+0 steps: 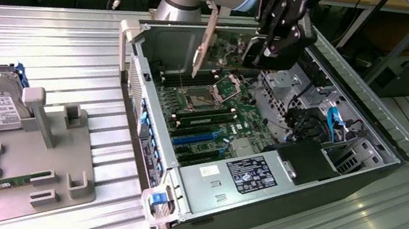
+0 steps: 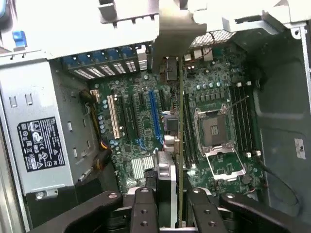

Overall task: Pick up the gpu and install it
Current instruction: 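Insert the gpu into the slot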

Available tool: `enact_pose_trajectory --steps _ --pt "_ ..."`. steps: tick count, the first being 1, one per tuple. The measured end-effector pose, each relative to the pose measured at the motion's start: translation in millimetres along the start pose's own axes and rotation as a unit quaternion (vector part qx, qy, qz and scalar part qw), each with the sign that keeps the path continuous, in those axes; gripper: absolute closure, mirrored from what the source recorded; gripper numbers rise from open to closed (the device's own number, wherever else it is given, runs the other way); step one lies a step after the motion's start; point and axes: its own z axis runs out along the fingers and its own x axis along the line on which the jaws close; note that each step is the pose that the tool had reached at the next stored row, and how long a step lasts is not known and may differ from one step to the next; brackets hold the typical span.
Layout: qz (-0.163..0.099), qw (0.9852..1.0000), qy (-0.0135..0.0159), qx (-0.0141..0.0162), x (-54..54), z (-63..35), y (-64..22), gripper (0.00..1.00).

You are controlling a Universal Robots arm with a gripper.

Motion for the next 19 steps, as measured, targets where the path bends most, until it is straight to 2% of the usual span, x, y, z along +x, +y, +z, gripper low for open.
enact_pose_trajectory --steps 1,2,4,6,11,15,19 --pt "-0.035 0.9994 0.0008 -0.0007 0.5 2.6 -0.1 0.72" --pt "-0.039 0.9992 0.0009 -0.0007 0.6 4.0 -0.2 0.72" --pt "-0.039 0.9992 0.0007 -0.0004 0.7 6.6 -0.3 0.72" --pt "-0.037 0.9993 0.0006 0.0011 0.7 9.1 -0.2 0.72" --pt "-0.042 0.9991 0.0006 0.001 0.6 18.3 -0.1 0.72" --pt "-0.043 0.9991 0.0006 0.0009 6.7 22.3 -0.9 0.72" --pt "-0.044 0.999 0.0006 0.0009 3.4 28.2 0.4 0.72"
